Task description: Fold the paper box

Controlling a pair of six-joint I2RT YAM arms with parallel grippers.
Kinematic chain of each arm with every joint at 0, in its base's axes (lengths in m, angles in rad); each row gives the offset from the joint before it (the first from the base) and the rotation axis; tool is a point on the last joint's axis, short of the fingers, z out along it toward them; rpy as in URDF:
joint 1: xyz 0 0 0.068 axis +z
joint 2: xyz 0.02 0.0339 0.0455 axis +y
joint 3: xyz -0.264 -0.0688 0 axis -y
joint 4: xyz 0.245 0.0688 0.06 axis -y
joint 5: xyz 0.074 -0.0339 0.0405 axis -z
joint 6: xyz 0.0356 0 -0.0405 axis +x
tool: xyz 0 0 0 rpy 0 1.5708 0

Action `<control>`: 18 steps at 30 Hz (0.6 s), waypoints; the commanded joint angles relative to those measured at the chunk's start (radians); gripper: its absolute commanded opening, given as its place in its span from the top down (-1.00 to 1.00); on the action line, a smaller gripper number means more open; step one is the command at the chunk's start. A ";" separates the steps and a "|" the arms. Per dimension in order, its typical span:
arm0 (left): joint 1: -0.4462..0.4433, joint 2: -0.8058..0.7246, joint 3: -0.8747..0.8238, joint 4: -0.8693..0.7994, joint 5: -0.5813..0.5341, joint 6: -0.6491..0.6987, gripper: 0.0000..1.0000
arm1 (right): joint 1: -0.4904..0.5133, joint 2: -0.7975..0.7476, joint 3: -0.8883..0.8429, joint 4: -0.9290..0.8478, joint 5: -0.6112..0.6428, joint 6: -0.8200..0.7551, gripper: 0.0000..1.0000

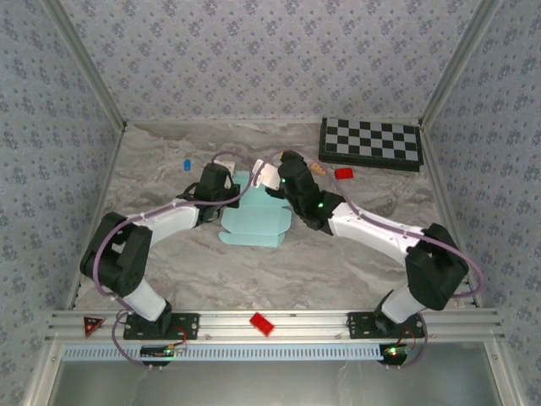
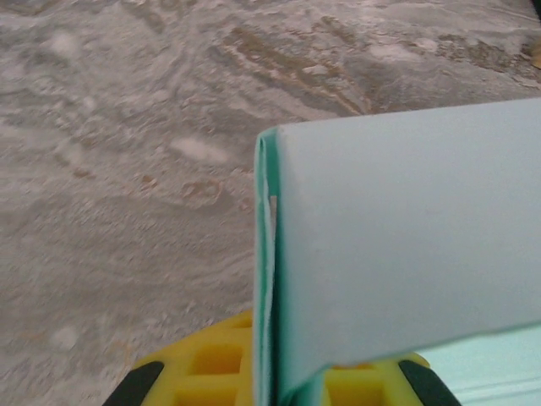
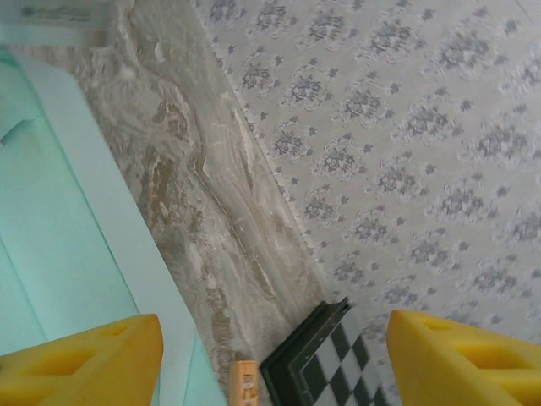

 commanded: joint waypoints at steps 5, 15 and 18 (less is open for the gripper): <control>-0.008 -0.108 0.011 -0.186 -0.053 -0.199 1.00 | -0.046 -0.038 0.170 -0.398 -0.063 0.490 -0.45; -0.008 -0.121 0.032 -0.323 0.020 -0.318 1.00 | -0.143 0.080 0.377 -0.695 -0.298 0.783 -0.25; -0.008 -0.129 0.028 -0.338 0.026 -0.329 1.00 | -0.155 0.108 0.395 -0.703 -0.330 0.808 -0.15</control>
